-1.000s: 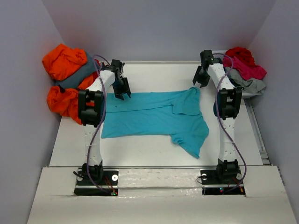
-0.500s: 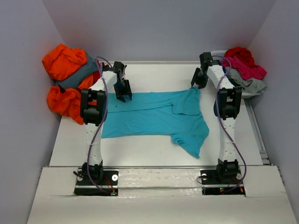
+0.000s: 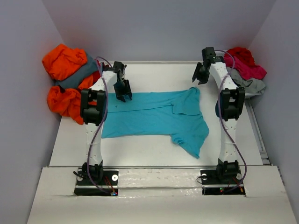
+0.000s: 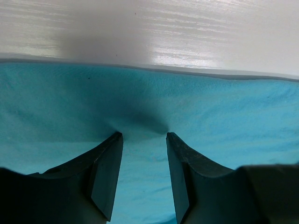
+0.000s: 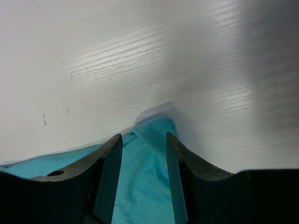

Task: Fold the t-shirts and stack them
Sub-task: Fold the flattened T-shirt at the center of the board.

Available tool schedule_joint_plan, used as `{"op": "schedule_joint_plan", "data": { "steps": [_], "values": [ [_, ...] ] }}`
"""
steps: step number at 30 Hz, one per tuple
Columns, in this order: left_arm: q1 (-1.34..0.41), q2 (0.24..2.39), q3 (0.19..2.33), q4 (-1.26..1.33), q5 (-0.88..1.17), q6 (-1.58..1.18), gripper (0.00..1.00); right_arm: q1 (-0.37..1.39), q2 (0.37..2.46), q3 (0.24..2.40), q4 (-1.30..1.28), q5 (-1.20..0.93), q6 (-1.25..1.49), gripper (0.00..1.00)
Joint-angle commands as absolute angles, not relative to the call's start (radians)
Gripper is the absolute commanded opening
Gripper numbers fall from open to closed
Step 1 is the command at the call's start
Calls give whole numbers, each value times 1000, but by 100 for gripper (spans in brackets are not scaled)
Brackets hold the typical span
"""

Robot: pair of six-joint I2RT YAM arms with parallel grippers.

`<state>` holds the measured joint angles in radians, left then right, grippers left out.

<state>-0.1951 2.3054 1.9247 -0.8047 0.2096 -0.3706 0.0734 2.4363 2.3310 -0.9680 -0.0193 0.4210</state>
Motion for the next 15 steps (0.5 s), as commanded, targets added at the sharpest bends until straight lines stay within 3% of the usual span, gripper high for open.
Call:
{"op": "schedule_joint_plan", "data": {
  "steps": [1,15],
  "values": [
    [-199,2321,1951,-813,207,-357,55,89,2370,2333,-988,-29,397,48],
    [-199,2332,1956,-818,206,-353,55,89,2379,2264,-999,-23,376,48]
  ]
}}
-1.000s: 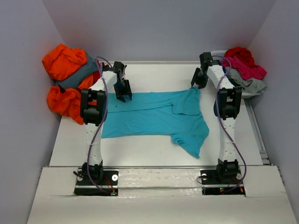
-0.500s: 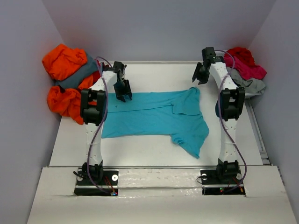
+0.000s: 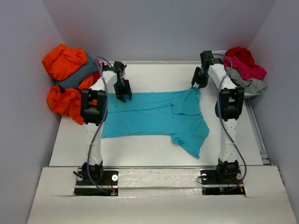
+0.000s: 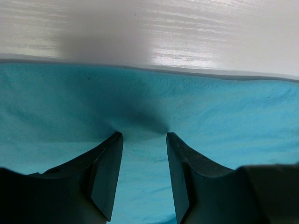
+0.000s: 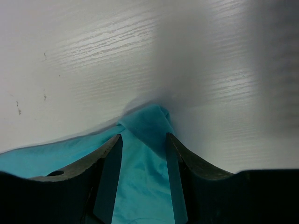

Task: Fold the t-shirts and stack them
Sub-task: Fold the flattened T-shirt at the center of the board.

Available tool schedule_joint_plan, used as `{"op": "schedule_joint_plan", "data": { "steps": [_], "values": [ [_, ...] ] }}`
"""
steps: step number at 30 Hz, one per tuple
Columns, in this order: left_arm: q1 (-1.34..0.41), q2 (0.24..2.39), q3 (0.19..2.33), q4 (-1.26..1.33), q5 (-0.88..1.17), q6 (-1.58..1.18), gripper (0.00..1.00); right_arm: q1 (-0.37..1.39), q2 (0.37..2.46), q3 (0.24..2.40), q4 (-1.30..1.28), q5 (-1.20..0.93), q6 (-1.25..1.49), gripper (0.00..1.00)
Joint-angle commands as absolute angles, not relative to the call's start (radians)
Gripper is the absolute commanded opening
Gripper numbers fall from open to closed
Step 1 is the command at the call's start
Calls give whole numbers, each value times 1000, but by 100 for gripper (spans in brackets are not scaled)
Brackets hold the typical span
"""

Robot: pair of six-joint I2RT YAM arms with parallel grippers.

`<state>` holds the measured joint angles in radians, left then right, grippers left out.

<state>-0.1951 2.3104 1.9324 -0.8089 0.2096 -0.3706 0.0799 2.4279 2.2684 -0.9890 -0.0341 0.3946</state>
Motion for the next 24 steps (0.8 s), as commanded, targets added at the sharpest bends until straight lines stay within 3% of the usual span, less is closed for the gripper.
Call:
{"op": "schedule_joint_plan", "data": {
  "steps": [1,24],
  "values": [
    [-199,2333,1957,-818,206,-354,55,89,2381,2264,-1000,-20,374,48],
    [-209,2345,1968,-821,210,-351,55,89,2417,2261,-1028,-5,360,46]
  ]
}}
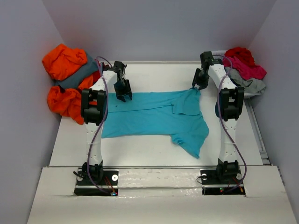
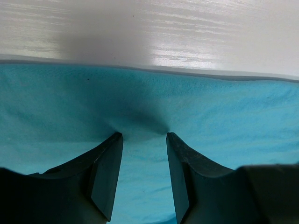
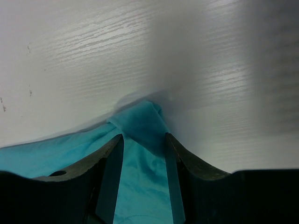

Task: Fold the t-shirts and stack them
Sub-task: Fold the flattened T-shirt at the center of the board.

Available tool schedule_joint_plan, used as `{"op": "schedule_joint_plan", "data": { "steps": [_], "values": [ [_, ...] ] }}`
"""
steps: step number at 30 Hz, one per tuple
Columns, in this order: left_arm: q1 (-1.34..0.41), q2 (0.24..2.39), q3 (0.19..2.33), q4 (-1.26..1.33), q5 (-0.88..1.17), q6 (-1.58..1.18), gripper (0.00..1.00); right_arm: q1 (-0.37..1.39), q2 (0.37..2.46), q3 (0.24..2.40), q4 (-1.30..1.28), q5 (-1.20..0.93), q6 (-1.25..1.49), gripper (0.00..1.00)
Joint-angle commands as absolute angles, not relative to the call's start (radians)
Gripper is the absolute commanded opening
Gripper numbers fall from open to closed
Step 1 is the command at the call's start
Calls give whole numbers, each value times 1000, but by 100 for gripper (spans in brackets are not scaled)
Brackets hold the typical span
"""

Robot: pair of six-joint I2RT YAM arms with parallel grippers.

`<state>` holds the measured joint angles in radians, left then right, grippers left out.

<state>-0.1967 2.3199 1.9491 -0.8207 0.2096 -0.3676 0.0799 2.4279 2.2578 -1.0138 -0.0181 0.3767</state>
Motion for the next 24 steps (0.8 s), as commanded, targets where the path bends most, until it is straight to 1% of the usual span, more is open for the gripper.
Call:
{"op": "schedule_joint_plan", "data": {
  "steps": [1,16,18,20,22,23,24],
  "values": [
    [-209,2344,1968,-821,212,-351,55,89,2419,2261,-1026,-5,360,46],
    [-209,2341,1963,-824,207,-350,55,89,2502,2332,-1048,26,362,45],
    [-209,2341,1959,-825,203,-350,55,89,2502,2335,-1048,28,364,42],
    [-209,2341,1956,-824,202,-351,55,89,2500,2341,-1048,34,364,38],
    [-209,2341,1950,-822,206,-353,55,89,2499,2356,-1049,37,364,29],
    [-209,2341,1944,-822,201,-356,55,89,2499,2362,-1051,40,364,22],
    [-209,2342,1942,-824,198,-359,55,89,2499,2368,-1051,43,365,19]
  ]
}}
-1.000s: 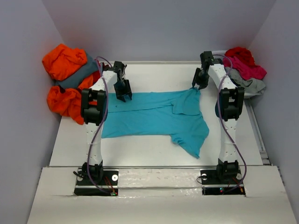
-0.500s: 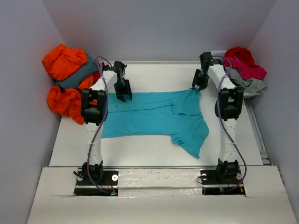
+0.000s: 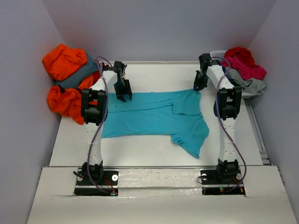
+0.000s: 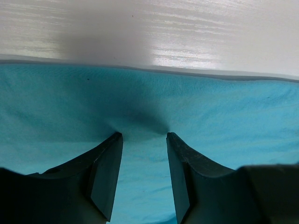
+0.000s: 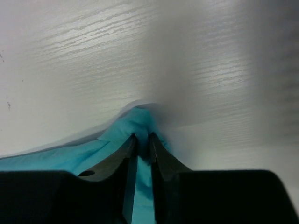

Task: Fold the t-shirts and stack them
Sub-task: Fold the flattened T-shirt at the center of the board.

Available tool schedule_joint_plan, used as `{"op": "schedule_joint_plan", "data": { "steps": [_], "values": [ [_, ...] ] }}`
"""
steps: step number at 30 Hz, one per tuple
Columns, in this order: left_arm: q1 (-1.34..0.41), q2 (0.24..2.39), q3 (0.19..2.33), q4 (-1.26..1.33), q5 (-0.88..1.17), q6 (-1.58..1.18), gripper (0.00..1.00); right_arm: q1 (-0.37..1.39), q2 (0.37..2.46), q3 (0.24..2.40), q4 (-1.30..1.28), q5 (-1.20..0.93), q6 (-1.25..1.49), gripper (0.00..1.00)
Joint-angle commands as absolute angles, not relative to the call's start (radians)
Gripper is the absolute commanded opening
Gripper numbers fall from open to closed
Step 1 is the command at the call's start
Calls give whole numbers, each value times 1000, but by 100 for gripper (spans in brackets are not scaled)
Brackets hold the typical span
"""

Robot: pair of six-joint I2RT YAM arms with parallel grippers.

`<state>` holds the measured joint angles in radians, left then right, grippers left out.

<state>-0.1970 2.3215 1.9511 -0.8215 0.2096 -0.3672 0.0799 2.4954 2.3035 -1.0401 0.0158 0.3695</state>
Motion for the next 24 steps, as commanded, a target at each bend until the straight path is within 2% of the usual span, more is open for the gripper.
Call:
{"op": "schedule_joint_plan", "data": {
  "steps": [1,2,5,15,24],
  "values": [
    [-209,2341,1937,-821,198,-365,55,89,2496,2372,-1051,46,367,16],
    [-209,2339,1925,-818,198,-370,55,89,2494,2375,-1054,52,367,13],
    [-209,2332,1901,-802,210,-390,55,89,2488,2376,-1055,69,368,10],
    [-169,2286,1767,-733,256,-445,54,49,2464,2367,-1071,63,379,9],
    [-129,2263,1736,-707,259,-477,53,15,2427,2326,-1088,51,380,9]
  ]
}}
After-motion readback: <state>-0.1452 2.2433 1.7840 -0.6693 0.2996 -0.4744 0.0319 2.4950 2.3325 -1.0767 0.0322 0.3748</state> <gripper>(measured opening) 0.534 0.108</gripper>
